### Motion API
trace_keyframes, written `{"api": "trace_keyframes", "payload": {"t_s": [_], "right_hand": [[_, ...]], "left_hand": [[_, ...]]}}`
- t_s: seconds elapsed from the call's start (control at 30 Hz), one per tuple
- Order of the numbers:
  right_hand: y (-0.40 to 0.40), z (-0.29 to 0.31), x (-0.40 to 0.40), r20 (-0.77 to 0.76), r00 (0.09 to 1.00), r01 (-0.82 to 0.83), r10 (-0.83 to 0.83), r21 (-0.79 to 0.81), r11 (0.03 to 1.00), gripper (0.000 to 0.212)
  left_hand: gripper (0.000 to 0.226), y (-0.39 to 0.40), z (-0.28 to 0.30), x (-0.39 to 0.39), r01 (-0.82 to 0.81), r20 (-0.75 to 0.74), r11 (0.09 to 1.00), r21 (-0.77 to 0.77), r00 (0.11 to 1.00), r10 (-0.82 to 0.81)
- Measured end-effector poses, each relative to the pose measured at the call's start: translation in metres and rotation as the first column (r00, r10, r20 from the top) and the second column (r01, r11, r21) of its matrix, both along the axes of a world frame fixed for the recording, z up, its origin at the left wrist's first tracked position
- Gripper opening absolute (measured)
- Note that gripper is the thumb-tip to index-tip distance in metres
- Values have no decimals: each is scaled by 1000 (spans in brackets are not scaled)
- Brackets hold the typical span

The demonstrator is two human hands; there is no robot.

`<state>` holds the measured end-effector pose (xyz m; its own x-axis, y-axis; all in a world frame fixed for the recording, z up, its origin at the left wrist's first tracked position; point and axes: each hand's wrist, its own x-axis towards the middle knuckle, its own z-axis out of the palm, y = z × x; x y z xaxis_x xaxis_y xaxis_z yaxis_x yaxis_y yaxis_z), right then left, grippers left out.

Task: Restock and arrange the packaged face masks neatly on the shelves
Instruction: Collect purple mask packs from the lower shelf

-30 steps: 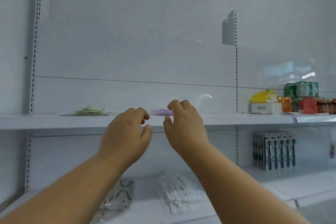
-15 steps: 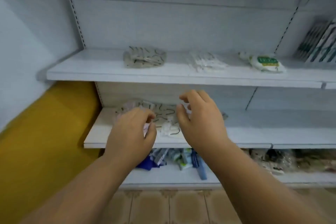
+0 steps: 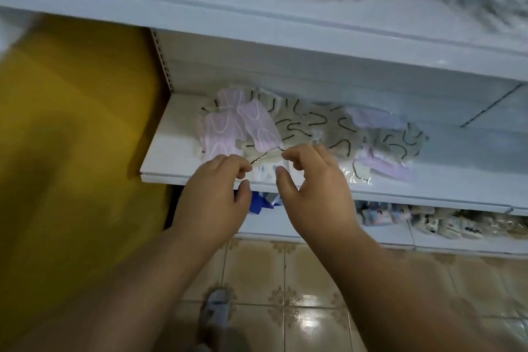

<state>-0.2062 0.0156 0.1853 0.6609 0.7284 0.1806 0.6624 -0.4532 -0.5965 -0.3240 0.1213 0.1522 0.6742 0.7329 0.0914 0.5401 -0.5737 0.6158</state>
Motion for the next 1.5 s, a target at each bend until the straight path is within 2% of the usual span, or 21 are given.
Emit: {"api": "trace_keyframes", "payload": {"t_s": [0.17,0.27,0.37,0.5,0.63,0.7,0.77,0.87,0.9,0.97,1.03,1.07,1.17,1.23,1.27,1.3,1.37,1.43,1.5], "right_hand": [[64,-57,28,-124,992,18,-22,-34,999,24],[101,-104,64,-161,987,2,-21,-119,993,25],[143,-149,98,-129,992,-41,11,-232,972,30],[195,-196,139,-90,993,-102,70,-429,898,37],[220,-229,165,-10,999,-33,33,-543,839,31],[223,-237,168,-5,998,53,-64,-487,872,39],[225,-242,171,-34,989,111,-142,-455,883,61],[229,-248,176,-74,974,152,-212,-479,865,87],[231,-249,176,-84,970,160,-228,-482,861,86],[234,-250,176,-144,957,154,-251,-480,864,63],[235,-250,174,-254,933,131,-256,-424,896,27],[236,-249,173,-299,922,131,-248,-362,923,16],[246,-246,166,-463,851,223,-247,-106,969,21],[264,-243,158,-512,820,256,-257,-74,964,17],[274,-241,153,-502,828,237,-251,-92,967,16],[284,-240,148,-495,838,206,-231,-106,973,14],[299,-243,141,-400,894,95,-200,-266,959,7],[312,-241,133,-317,926,64,-207,-409,910,17],[318,-243,127,-453,864,56,-219,-346,937,6]], "left_hand": [[23,55,-56,16,-99,-63,981,-169,994,90],[18,92,-103,34,-231,-83,913,-337,973,216],[23,130,-148,50,-345,-89,823,-451,935,343],[36,171,-197,78,-389,-84,807,-444,915,394],[47,190,-227,99,-466,-71,656,-593,842,534],[57,190,-238,103,-517,-94,643,-565,815,572],[72,189,-243,104,-554,-141,677,-484,813,565],[85,187,-242,103,-523,-388,839,-149,811,437],[86,187,-240,103,-491,-455,868,-69,790,411],[80,189,-239,102,-487,-496,872,-49,770,402],[62,193,-242,97,-522,-409,841,-142,805,430],[51,195,-243,94,-531,-324,816,-228,832,451],[17,203,-241,85,-524,-99,722,-451,834,543],[16,213,-239,83,-567,-76,631,-528,772,631],[16,220,-239,83,-586,-110,602,-542,760,641],[16,225,-240,82,-601,-173,602,-526,769,616],[11,232,-243,83,-595,-287,656,-464,802,524],[10,236,-245,83,-541,-321,717,-440,840,437],[16,237,-245,85,-494,-357,763,-417,861,362]]}}
